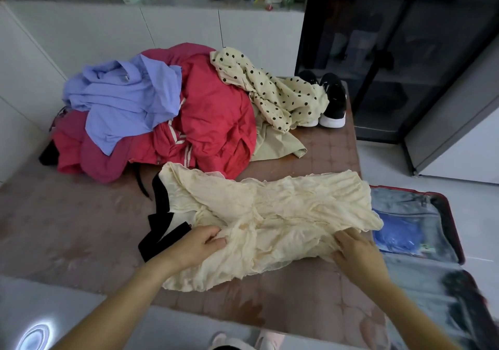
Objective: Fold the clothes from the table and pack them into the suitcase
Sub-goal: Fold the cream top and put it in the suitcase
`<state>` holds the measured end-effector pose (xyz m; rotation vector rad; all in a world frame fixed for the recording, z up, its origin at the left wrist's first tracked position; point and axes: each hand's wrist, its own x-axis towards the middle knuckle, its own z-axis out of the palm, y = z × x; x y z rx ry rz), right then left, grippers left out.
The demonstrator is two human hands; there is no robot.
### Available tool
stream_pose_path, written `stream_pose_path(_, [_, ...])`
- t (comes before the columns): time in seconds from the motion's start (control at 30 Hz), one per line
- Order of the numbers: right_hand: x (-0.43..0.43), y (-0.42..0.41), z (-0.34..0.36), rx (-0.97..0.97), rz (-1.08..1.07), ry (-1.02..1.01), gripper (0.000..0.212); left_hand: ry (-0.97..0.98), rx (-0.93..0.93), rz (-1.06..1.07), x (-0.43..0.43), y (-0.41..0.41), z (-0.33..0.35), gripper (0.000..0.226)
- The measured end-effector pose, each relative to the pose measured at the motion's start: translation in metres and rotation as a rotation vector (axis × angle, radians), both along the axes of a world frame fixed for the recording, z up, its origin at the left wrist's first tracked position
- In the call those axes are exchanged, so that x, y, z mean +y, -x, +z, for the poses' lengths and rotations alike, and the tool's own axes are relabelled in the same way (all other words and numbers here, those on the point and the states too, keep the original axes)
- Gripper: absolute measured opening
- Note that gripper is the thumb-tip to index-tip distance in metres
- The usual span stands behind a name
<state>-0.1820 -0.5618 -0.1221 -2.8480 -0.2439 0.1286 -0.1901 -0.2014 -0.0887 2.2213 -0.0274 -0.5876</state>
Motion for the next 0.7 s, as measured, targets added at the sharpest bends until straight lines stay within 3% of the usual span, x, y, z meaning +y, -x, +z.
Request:
stream_pose_path(0.07, [-0.014, 0.006, 0.009, 0.048, -0.019, -0.096, 0.027, 0.017, 0.033, -0.061, 0.003, 0.004, 0.002, 0.042])
stream_pose_path(0.23, [-0.047, 0.023, 0.060, 0.203, -0.073, -0.041, 0.030, 0.106, 0.151, -0.267, 0.016, 0.015, 0.014, 0.040])
stream_pose_path(0.33, [-0.067, 0.026, 0.080, 0.225, -0.142, 0.272, 0.026, 0.178, 0.247, -0.340, 0.024, 0.022, 0.014, 0.035])
stream_pose_path(0.4, [-0.075, 0.029, 0.084, 0.197, -0.111, 0.435, 0.020, 0.226, 0.298, -0.379, 0.027, 0.028, 0.008, 0.053])
stream_pose_path(0.43, [-0.073, 0.029, 0.083, 0.233, -0.053, 0.514, 0.022, 0.245, 0.333, -0.401, 0.027, 0.030, 0.007, 0.058])
stream_pose_path(0.5, [-0.070, 0.024, 0.079, 0.449, -0.033, 0.542, 0.025, 0.244, 0.374, -0.458, 0.025, 0.032, 0.006, 0.045])
stream_pose_path(0.53, [-0.067, 0.019, 0.074, 0.566, 0.008, 0.535, 0.027, 0.218, 0.367, -0.461, 0.022, 0.031, 0.008, 0.037])
stream_pose_path(0.6, [-0.054, 0.008, 0.062, 0.617, -0.005, 0.541, 0.022, 0.134, 0.279, -0.373, 0.016, 0.025, 0.009, 0.033])
stream_pose_path(0.63, [-0.046, 0.003, 0.057, 0.557, -0.043, 0.534, 0.019, 0.066, 0.194, -0.293, 0.014, 0.022, 0.008, 0.031])
stream_pose_path(0.7, [-0.034, -0.006, 0.042, 0.353, -0.087, 0.537, 0.034, -0.136, 0.031, -0.176, 0.010, 0.016, 0.003, 0.013])
